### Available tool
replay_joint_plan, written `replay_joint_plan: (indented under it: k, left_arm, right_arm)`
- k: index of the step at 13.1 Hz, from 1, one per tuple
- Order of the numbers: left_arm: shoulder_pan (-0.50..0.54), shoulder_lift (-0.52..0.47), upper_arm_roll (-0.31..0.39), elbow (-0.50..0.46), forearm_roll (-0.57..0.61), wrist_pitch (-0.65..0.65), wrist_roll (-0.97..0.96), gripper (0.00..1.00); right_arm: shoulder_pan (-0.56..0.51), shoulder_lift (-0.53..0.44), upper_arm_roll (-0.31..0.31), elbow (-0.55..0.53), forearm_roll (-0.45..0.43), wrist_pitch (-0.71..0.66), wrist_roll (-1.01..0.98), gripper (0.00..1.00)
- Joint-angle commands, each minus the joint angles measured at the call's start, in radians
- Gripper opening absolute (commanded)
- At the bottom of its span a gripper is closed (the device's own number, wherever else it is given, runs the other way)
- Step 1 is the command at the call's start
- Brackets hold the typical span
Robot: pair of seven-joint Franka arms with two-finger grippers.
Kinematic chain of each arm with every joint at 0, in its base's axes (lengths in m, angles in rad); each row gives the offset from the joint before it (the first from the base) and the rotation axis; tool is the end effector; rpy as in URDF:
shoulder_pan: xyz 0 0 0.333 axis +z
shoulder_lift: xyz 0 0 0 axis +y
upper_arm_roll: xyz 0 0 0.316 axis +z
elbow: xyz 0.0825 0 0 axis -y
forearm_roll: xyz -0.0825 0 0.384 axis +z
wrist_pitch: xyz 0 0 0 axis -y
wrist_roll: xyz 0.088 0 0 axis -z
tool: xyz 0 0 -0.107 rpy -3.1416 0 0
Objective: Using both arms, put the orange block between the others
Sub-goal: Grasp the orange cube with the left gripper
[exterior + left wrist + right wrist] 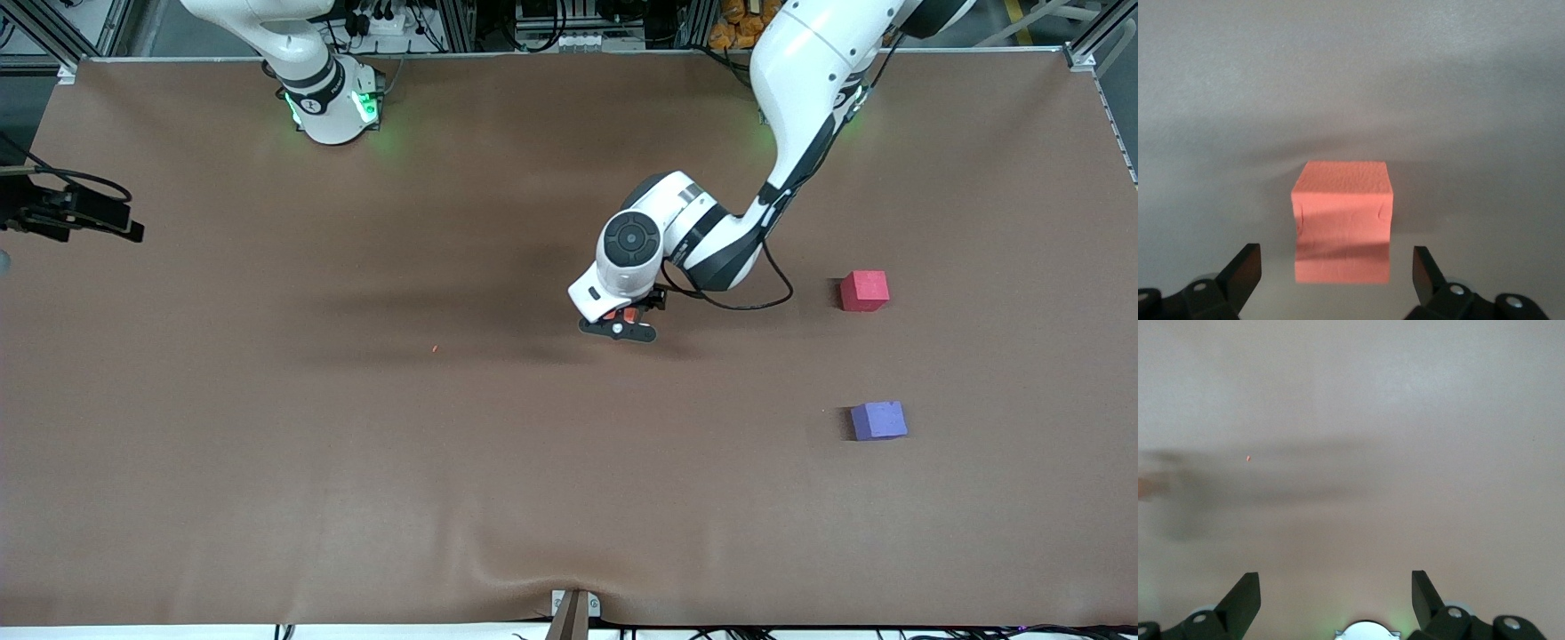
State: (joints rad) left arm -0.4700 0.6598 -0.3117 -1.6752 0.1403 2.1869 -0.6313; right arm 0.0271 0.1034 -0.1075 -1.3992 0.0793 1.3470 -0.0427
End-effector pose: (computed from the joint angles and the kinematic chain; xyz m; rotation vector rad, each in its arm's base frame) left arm 0.4918 -0.4515 0.2242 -3.1102 0.2925 0.2183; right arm 0.5616 -0.0318 0.6285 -3.0559 0.0403 0.2306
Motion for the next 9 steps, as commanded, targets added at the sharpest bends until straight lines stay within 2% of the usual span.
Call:
replay_joint_plan:
  k: [1,2,4,5,6,7,8,9]
  left_arm:
    - [-0.009,0.030,0.008,0.022,0.035,0.028,-0.022,1.00]
    - [-0.009,0.034,0.008,0.022,0.033,0.031,-0.022,1.00]
    - [-0.030,0.047,0.009,0.022,0.033,0.031,-0.022,0.77]
    - [-0.032,0.046,0.011,0.020,0.035,0.030,-0.022,0.59]
    - [-0.025,0.044,0.011,0.019,0.039,0.024,-0.022,0.32]
    - [-0.018,0.040,0.013,0.015,0.041,0.018,-0.022,0.14]
    - [-0.001,0.023,0.023,0.015,0.041,-0.008,-0.021,0.00]
    - [0.034,-0.015,0.035,0.014,0.050,-0.063,-0.009,0.00]
  right_arm:
    - [-0.023,-0.016,0.025,-0.007,-0.054,-0.011,-0.037,1.00]
    - [-0.021,-0.019,0.025,-0.007,-0.076,-0.012,-0.037,1.00]
    - [-0.016,-0.027,0.026,-0.007,-0.078,-0.034,-0.032,1.00]
    - [-0.015,-0.030,0.026,-0.007,-0.079,-0.037,-0.032,1.00]
    - [-0.015,-0.031,0.026,-0.007,-0.078,-0.037,-0.034,1.00]
    - [-0.013,-0.030,0.026,-0.006,-0.076,-0.036,-0.034,1.00]
    - [-0.012,-0.027,0.026,-0.003,-0.076,-0.037,-0.034,1.00]
    - [-0.010,-0.025,0.026,-0.001,-0.078,-0.037,-0.032,1.00]
